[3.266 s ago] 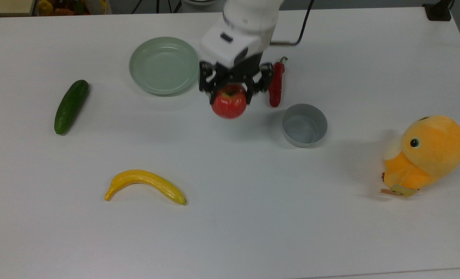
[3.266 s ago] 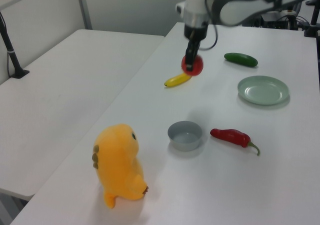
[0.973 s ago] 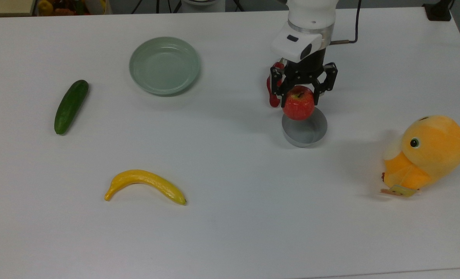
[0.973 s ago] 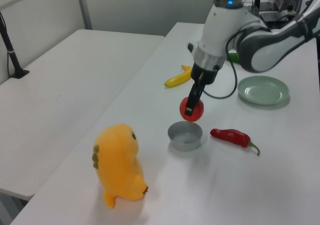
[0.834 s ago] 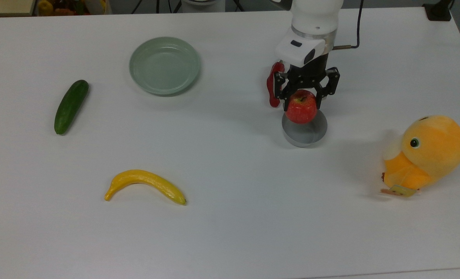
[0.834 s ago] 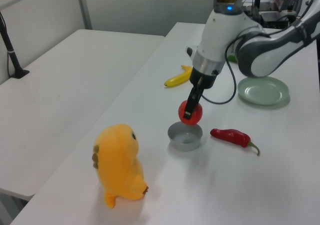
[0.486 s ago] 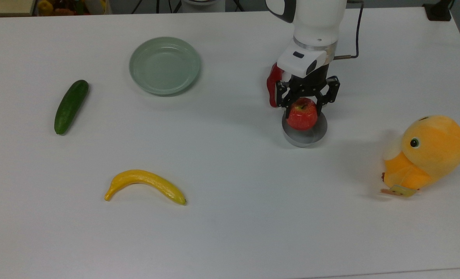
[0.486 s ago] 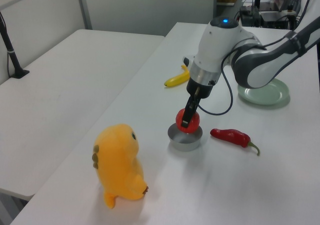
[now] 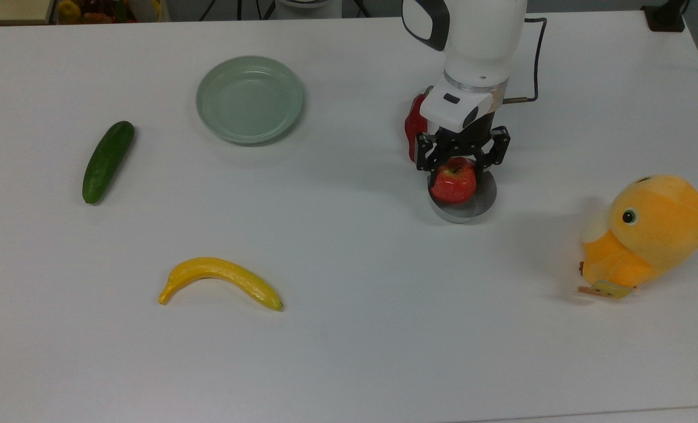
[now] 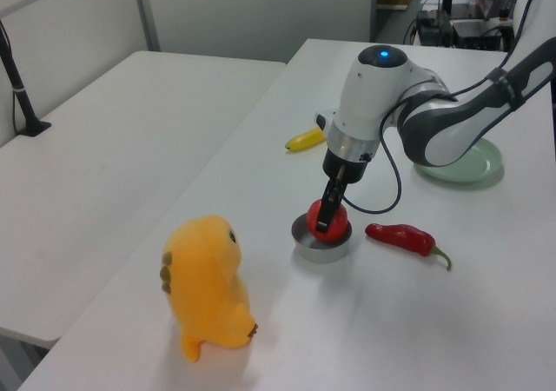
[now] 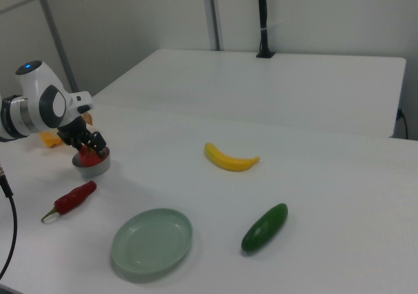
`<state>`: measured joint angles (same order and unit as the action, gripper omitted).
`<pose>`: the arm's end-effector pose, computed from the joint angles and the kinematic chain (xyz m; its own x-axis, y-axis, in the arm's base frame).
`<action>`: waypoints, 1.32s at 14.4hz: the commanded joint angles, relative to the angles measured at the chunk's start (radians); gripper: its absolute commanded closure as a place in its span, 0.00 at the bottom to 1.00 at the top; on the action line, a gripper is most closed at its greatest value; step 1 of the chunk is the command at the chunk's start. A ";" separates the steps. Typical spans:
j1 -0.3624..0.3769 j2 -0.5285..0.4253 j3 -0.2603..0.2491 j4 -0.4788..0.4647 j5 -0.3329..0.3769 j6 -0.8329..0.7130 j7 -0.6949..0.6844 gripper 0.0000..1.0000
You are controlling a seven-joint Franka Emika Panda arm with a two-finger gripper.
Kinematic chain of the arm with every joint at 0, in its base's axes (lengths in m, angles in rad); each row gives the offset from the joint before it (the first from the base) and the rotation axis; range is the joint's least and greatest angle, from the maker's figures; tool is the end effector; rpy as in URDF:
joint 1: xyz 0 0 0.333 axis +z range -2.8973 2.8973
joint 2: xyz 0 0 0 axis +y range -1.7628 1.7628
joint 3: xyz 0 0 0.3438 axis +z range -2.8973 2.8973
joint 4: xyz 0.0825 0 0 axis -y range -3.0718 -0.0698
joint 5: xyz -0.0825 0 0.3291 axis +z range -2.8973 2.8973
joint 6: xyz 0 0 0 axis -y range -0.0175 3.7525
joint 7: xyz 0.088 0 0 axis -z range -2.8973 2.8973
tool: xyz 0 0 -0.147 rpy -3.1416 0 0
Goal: Put the red apple in the bowl
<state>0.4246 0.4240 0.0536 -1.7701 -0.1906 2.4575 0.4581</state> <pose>0.5859 0.2940 0.3689 0.9484 0.1388 0.2851 0.1428 -0.9897 0.0068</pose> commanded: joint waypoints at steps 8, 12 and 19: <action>0.002 -0.002 -0.001 0.012 -0.017 0.011 0.025 0.00; -0.007 -0.069 -0.001 0.012 -0.012 -0.044 0.024 0.00; -0.098 -0.284 0.000 0.017 0.023 -0.302 0.024 0.00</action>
<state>0.3725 0.2519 0.0504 -1.7232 -0.1901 2.2531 0.4656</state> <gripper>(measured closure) 0.000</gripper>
